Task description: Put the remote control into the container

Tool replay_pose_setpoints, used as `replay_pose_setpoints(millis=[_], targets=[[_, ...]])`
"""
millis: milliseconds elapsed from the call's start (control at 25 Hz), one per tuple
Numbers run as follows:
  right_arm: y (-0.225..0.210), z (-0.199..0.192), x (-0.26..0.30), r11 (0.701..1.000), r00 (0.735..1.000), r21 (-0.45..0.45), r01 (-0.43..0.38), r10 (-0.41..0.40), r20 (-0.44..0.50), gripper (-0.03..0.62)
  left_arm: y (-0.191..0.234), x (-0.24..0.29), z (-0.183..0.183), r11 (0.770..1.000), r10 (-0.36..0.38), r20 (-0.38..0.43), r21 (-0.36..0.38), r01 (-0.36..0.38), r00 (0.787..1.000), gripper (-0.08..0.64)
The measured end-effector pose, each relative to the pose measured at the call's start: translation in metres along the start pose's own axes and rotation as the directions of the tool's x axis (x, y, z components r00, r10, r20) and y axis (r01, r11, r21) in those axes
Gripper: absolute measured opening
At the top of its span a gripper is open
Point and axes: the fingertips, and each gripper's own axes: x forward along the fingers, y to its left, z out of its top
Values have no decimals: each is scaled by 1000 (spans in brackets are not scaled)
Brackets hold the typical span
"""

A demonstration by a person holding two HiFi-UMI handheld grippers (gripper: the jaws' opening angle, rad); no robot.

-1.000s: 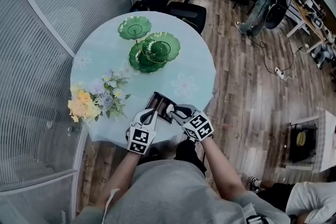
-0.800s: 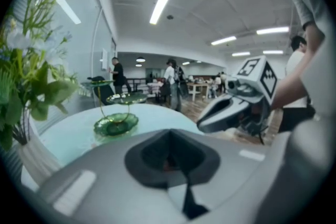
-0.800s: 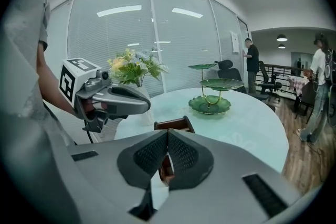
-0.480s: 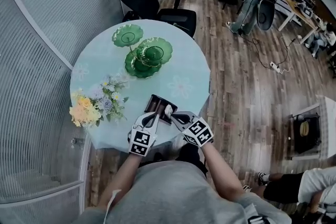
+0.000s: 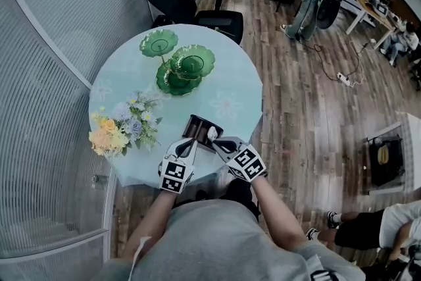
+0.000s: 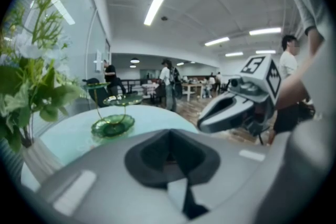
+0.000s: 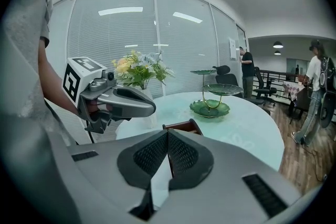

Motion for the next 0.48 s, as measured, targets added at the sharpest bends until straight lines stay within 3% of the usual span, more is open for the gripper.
replay_pose_setpoints(millis=[480], targets=[[2, -4, -3, 1000, 1000, 2, 5, -5, -10, 17, -7, -2, 3, 1000, -6, 10, 8, 6, 1000, 0]])
